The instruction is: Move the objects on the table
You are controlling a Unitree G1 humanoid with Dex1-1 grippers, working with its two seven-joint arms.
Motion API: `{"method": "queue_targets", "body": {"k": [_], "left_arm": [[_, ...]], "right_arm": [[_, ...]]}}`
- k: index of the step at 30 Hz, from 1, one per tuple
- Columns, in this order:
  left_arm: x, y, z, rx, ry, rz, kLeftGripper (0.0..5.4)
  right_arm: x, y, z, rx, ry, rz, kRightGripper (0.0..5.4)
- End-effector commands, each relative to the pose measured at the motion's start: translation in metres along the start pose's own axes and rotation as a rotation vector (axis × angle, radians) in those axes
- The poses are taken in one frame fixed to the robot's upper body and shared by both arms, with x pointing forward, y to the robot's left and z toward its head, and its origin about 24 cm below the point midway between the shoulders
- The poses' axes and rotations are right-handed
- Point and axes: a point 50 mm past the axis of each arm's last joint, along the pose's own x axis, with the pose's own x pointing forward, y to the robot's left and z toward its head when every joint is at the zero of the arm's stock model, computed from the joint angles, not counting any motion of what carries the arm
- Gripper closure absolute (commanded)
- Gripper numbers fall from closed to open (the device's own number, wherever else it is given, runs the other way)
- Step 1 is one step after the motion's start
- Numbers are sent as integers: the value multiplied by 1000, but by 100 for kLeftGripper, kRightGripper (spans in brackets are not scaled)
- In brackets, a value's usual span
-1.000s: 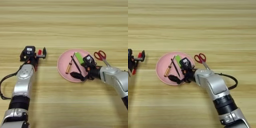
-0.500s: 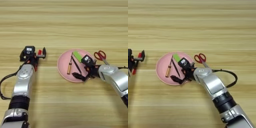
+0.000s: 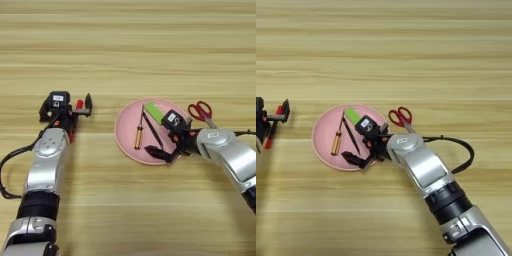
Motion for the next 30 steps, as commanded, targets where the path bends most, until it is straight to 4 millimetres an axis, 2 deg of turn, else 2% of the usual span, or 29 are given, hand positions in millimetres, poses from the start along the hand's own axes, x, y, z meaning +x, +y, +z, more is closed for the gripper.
{"method": "queue_targets", "body": {"k": [1,30], "left_arm": [[1,-1,2,-1,-2,1,3],[0,1,3,-4,-7,9,0]], "right_arm": [[3,1,-21,27,102,0,0],[3,3,-26,33,135,36,260]]}}
